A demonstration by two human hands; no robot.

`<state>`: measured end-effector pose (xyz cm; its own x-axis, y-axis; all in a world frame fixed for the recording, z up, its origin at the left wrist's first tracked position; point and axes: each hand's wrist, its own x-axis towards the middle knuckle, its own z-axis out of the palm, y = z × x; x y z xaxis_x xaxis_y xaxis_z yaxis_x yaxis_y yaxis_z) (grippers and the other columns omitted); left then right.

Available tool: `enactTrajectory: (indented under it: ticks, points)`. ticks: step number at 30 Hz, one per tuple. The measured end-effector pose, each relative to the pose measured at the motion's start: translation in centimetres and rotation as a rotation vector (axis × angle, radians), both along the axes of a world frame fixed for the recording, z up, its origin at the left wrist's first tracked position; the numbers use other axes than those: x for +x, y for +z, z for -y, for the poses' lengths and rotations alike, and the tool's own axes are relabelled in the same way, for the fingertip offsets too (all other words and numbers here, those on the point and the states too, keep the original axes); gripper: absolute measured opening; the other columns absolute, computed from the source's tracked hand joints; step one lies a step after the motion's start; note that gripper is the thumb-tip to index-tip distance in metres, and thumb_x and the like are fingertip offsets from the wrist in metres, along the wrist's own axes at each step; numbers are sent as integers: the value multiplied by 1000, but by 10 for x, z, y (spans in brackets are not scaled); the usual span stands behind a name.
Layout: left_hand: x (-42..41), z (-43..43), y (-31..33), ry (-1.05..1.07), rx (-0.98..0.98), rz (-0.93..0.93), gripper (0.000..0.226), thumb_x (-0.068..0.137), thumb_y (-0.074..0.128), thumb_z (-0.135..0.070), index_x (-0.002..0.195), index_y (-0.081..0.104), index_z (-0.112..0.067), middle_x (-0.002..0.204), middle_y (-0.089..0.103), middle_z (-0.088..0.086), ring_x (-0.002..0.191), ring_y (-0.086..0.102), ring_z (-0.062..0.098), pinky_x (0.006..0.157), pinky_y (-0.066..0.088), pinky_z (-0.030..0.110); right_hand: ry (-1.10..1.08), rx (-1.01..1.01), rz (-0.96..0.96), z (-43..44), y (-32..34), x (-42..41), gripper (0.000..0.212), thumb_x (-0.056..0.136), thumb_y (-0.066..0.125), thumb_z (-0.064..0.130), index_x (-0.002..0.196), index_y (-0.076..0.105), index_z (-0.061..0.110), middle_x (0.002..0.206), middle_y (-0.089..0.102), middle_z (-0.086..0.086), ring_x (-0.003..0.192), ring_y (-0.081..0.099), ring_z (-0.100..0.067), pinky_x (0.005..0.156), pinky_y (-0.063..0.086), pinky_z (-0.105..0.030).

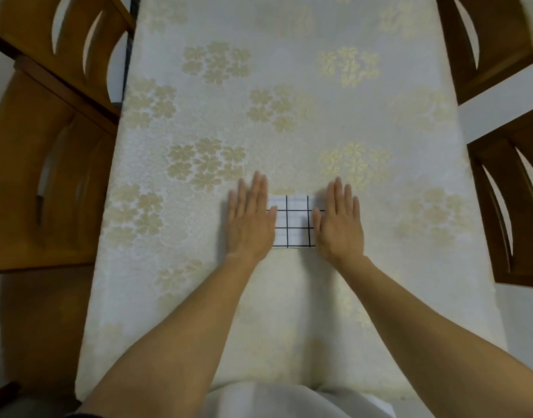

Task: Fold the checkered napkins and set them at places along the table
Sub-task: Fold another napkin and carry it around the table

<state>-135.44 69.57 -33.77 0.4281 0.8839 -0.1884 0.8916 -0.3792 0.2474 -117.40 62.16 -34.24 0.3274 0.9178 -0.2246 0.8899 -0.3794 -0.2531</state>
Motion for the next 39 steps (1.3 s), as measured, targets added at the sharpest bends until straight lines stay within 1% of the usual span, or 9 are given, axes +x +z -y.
enactTrajectory:
  ticks: [4,9,13,17,21,26,34,37,39]
  points:
    - [32,14,-14,-159,-22,-58,73,106,30,-32,159,-17,-13,168,-20,2,154,-21,24,127,-6,43,123,1,-81,-28,-9,-39,60,108,19,30,161,-3,12,168,-13,-5,155,-15,-24,125,-10,-39]
    - [10,10,-23,-174,-14,-94,59,108,6,-43,159,-18,-26,167,-21,-8,155,-19,23,126,-5,47,134,-48,3,-3,-23,-10,63,106,5,47,160,-11,19,167,-18,4,153,-21,-16,126,-8,-42]
    - [-16,4,-19,-98,-9,-131,59,107,5,-46,158,-22,-32,166,-25,-11,154,-22,26,125,-5,52,64,-81,22,6,-21,4,64,106,2,51,158,-18,21,166,-25,4,152,-25,-17,126,-7,-44]
    - [-27,2,-15,-69,-26,-158,60,107,1,-47,157,-24,-26,165,-29,-8,152,-26,29,125,-5,53,-69,-110,-9,5,-15,7,67,105,3,53,159,-17,18,166,-24,-1,152,-24,-23,126,-7,-46]
    - [4,6,-3,-131,19,-36,60,110,12,-39,160,-16,-21,167,-23,-6,153,-25,26,127,-6,47,99,29,-29,-16,-5,-23,59,109,12,40,161,-9,19,167,-17,1,154,-19,-23,125,-9,-43]
    - [25,14,-14,-209,-68,-123,65,109,21,-30,159,-20,-20,167,-24,-5,151,-28,26,127,-7,45,84,-78,-16,-6,-20,-34,63,105,-2,49,160,-13,21,167,-20,2,152,-24,-20,125,-8,-45]
    - [-10,0,-16,-214,-77,-148,61,107,1,-50,157,-25,-27,163,-30,-13,152,-28,18,126,-10,46,3,-99,22,29,-11,15,65,104,1,58,156,-24,30,163,-30,13,150,-30,-13,125,-9,-44]
    - [-14,-4,-13,-176,-115,-128,67,106,8,-58,159,-19,-28,164,-26,-15,153,-25,16,126,-10,43,0,-70,-48,28,-12,26,69,105,16,60,161,-6,27,167,-16,12,153,-20,-16,126,-6,-45]
    - [-8,-10,-9,-116,-161,-18,69,105,29,-58,163,6,-28,169,-4,-14,156,-9,16,127,-4,40,-44,43,-81,19,-9,28,69,100,38,59,156,30,20,167,18,-1,154,11,-27,125,10,-48]
